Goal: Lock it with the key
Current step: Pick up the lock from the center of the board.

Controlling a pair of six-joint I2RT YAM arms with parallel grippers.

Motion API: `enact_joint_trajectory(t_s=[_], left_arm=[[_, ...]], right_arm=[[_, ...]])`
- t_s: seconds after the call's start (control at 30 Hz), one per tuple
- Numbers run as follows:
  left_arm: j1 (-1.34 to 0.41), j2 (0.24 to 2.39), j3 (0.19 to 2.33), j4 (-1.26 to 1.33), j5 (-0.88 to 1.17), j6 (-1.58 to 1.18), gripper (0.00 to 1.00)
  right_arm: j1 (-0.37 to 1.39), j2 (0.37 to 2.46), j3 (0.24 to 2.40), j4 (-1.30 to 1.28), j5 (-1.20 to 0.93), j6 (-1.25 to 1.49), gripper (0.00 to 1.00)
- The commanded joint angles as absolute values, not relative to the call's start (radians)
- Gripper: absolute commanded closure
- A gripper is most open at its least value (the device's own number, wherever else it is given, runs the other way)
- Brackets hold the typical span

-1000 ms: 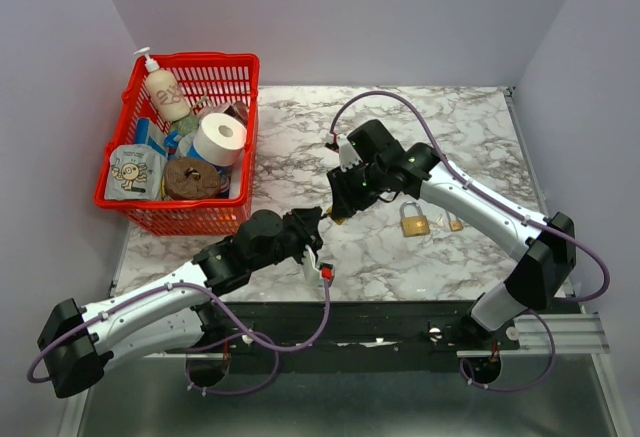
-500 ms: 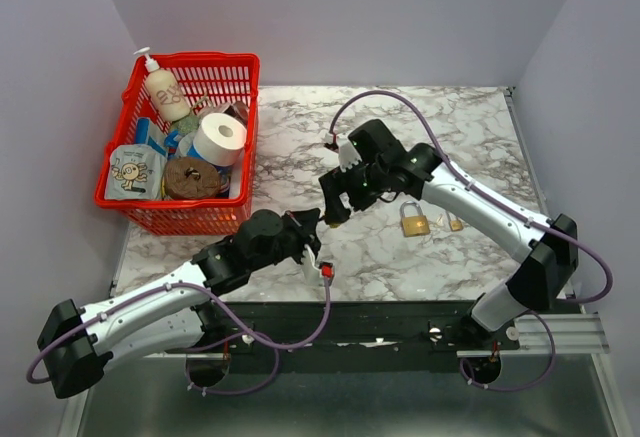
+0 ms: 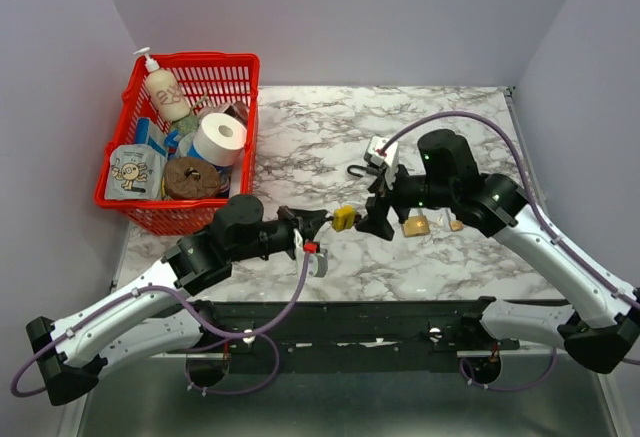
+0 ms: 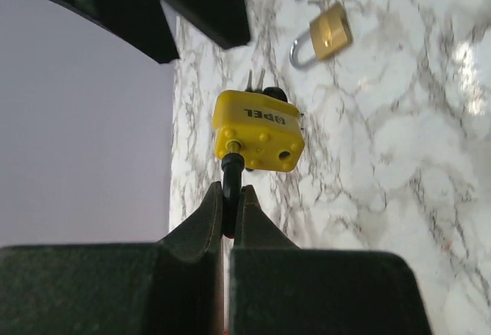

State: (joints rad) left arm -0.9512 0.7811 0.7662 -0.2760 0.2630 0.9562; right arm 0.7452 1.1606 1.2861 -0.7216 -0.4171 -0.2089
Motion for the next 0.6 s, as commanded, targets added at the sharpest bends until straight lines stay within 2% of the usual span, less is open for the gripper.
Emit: enact_joint_trajectory(t_s=[0.0, 0.23, 0.57], left_arm=[[-0.956, 0.822, 0.909, -0.251, 0.428, 0.623, 1.00], [-0.956, 0.873, 1.041, -0.305, 0.563, 0.414, 1.00], [-0.956, 0.913, 1.111, -0.307, 0.612, 0.304, 1.00]], right_arm=[[0.747, 1.068, 1.235, -0.703, -0.554, -0.371, 0.00], [0.747, 0.881, 1.218, -0.721, -0.722, -0.457, 0.00], [0.747, 0.992, 1.298, -0.851, -0.845, -0.477, 0.00]])
